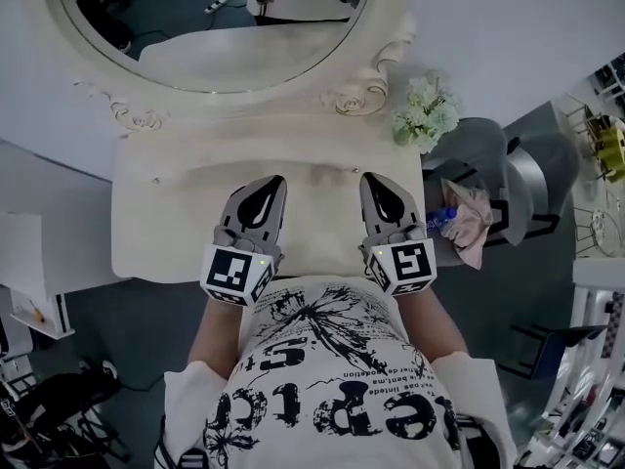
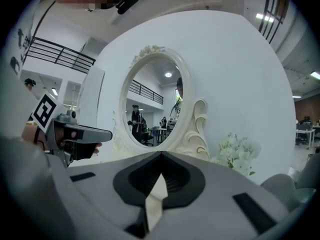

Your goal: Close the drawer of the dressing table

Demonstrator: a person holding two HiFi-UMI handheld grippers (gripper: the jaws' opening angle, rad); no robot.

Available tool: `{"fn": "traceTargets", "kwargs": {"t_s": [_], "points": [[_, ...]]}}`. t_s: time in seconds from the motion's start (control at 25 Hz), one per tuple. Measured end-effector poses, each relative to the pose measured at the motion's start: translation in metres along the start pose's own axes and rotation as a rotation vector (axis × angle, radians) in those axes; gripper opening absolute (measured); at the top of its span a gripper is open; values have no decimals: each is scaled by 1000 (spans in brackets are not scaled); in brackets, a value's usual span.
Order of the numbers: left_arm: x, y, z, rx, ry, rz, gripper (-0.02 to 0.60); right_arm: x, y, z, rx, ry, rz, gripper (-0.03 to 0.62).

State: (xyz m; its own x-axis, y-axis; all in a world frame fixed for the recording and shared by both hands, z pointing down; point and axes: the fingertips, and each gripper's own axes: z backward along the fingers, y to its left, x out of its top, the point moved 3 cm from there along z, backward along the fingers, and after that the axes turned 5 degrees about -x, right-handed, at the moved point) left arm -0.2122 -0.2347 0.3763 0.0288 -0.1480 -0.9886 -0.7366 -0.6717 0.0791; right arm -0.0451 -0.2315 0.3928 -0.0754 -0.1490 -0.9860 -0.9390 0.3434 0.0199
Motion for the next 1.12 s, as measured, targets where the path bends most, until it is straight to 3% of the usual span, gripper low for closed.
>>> {"fn": "traceTargets", "kwargs": {"t_s": [0.16, 0.52, 1.12], "points": [[12, -6, 2, -10, -24, -37, 20, 3, 0, 2, 1, -20, -9, 17], [10, -1, 4, 19, -26, 4, 20, 7, -1, 6, 0, -39, -8, 17], [5, -11, 4, 17, 0, -2, 20, 2, -2, 12, -14, -21, -31, 17]]}}
